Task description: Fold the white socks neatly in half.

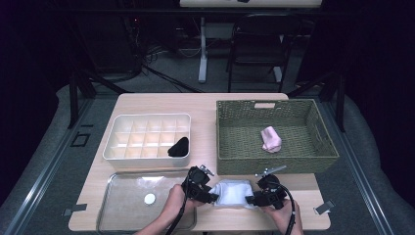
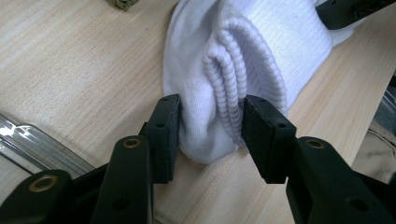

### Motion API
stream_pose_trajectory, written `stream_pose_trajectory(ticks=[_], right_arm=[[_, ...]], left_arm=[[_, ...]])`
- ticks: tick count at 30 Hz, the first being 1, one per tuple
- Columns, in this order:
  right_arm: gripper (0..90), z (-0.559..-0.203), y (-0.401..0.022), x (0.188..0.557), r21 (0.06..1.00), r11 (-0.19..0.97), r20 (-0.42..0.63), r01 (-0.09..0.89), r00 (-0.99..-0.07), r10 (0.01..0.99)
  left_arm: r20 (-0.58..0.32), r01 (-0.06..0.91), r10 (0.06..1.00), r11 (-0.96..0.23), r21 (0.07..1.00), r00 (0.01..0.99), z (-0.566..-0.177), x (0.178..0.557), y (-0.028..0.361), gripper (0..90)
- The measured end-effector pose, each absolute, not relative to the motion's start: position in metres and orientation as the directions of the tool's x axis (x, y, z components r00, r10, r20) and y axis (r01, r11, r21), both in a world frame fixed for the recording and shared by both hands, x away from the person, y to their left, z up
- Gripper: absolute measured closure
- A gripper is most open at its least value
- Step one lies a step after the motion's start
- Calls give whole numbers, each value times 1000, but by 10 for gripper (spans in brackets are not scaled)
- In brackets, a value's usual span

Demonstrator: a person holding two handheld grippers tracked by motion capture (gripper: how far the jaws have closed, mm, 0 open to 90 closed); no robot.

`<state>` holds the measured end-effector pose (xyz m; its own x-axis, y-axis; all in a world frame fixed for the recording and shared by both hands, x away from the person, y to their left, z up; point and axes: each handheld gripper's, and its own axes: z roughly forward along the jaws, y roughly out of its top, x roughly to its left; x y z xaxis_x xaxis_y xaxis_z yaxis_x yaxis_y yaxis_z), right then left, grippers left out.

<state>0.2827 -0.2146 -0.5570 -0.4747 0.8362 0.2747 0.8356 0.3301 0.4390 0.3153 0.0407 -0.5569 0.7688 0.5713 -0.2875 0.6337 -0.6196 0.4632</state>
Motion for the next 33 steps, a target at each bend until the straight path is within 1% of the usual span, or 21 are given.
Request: stream_pose_trajectory(ticks=[5, 10, 12, 13, 14, 16, 17, 24, 28, 33], right_arm=[[660, -556, -213, 283, 425, 366, 259, 828, -498, 827], [657, -554, -207, 283, 409, 406, 213, 817, -518, 828], [662, -554, -206, 283, 405, 409, 211, 818, -519, 828], [672, -554, -206, 283, 407, 400, 218, 821, -513, 831], [716, -554, -208, 285, 397, 402, 240, 825, -516, 822], [729, -554, -209, 285, 400, 392, 251, 828, -510, 823], [769, -555, -211, 285, 403, 376, 266, 834, -500, 824], [803, -554, -212, 285, 413, 355, 284, 839, -489, 825], [806, -552, -213, 285, 405, 372, 292, 835, -503, 813], [809, -549, -216, 284, 422, 342, 317, 839, -490, 812]], left_arm=[[-294, 631, 564, -622, 464, 772, -558, 316, 41, 614], [-293, 626, 559, -625, 466, 776, -558, 316, 42, 644], [-293, 624, 556, -627, 466, 777, -558, 316, 42, 650], [-296, 625, 555, -626, 466, 777, -559, 316, 42, 650], [-299, 628, 557, -622, 468, 775, -559, 316, 42, 656], [-304, 630, 556, -620, 468, 773, -559, 317, 43, 657], [-305, 628, 554, -620, 469, 775, -559, 317, 43, 665], [-312, 628, 550, -615, 477, 775, -559, 318, 44, 695], [-307, 622, 545, -619, 480, 780, -559, 318, 44, 704], [-307, 622, 546, -615, 485, 779, -559, 317, 44, 714]])
